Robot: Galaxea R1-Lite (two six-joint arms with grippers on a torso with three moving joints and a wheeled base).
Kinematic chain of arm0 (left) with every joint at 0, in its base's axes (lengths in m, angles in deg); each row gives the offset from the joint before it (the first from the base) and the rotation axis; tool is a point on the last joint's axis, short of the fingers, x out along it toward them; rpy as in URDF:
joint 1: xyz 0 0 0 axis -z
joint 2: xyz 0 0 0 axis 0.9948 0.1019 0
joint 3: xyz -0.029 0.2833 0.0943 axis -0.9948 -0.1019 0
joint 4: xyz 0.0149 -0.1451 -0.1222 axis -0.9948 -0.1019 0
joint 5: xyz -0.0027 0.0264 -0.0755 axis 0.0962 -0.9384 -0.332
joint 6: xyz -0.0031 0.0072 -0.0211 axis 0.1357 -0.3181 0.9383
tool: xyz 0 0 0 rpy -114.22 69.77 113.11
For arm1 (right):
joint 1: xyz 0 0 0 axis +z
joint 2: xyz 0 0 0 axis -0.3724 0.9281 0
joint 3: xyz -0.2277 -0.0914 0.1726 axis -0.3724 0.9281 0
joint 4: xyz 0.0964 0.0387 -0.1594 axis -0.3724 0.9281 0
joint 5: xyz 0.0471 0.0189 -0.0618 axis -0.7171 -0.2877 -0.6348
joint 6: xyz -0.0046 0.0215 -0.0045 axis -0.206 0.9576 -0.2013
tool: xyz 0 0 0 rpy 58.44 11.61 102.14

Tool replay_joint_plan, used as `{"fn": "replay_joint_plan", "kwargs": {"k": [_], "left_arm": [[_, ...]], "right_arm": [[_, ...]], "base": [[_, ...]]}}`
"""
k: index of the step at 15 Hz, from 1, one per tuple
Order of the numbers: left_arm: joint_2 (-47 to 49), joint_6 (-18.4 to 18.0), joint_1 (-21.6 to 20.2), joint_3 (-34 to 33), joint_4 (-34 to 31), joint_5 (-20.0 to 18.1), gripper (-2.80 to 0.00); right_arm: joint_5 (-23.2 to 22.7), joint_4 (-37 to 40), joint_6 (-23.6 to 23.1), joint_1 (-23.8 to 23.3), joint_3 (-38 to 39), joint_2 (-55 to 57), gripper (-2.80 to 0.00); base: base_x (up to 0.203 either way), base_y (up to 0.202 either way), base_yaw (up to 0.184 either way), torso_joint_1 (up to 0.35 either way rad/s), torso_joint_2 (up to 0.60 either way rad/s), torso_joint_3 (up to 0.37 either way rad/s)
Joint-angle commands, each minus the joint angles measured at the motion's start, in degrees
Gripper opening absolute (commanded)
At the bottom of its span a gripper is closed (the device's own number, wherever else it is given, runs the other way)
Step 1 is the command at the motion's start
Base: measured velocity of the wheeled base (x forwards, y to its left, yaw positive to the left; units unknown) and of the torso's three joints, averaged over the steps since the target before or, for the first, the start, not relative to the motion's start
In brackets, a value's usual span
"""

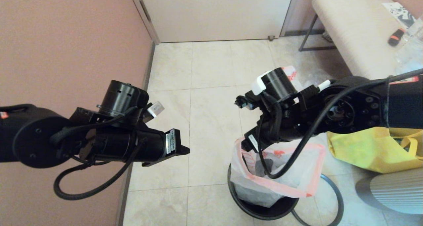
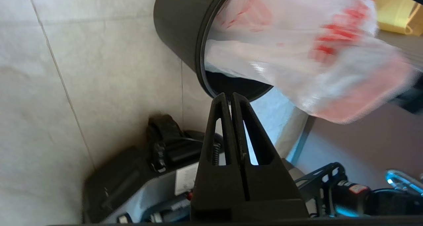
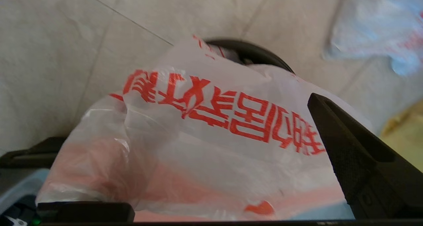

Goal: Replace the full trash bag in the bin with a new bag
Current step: Put the new garbage bag on the trash can

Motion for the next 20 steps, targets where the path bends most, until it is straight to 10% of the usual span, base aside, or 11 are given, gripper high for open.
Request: {"fn": "replay_joint_plan", "kwargs": {"k": [1,6,7,10,16,20], "left_arm": [[-0.6,-0.7,-1.5,-0.2,0.3,-0.4,-2.80],[-0.8,-2.5,-9.5,-0.3,3.1,-11.3,-2.80],[0.7,-4.4,-10.6,-0.3,3.3,-12.4,0.00],[1.2,-7.9,-13.4,-1.9,8.7,-20.9,0.00],[4.1,-15.6,-10.9,-5.4,11.7,-21.1,0.00],[6.2,-15.9,-7.5,-15.1,29.8,-20.6,0.00]], "right_arm": [[0.1,1.0,-0.1,1.6,-6.4,6.6,0.00],[-0.5,1.4,-0.7,4.2,-18.2,15.0,0.00],[-2.4,0.8,-1.0,4.7,-18.4,15.4,0.00],[-4.1,0.1,-1.1,4.5,-18.2,15.9,0.00],[-11.1,0.3,-0.9,1.7,-15.1,11.9,0.00],[-14.6,0.1,-1.1,1.5,-16.7,12.0,0.00]], "base": [[0.000,0.000,0.000,0.000,0.00,0.000],[0.000,0.000,0.000,0.000,0.00,0.000],[0.000,0.000,0.000,0.000,0.00,0.000],[0.000,0.000,0.000,0.000,0.00,0.000],[0.000,0.000,0.000,0.000,0.00,0.000],[0.000,0.000,0.000,0.000,0.00,0.000]]}}
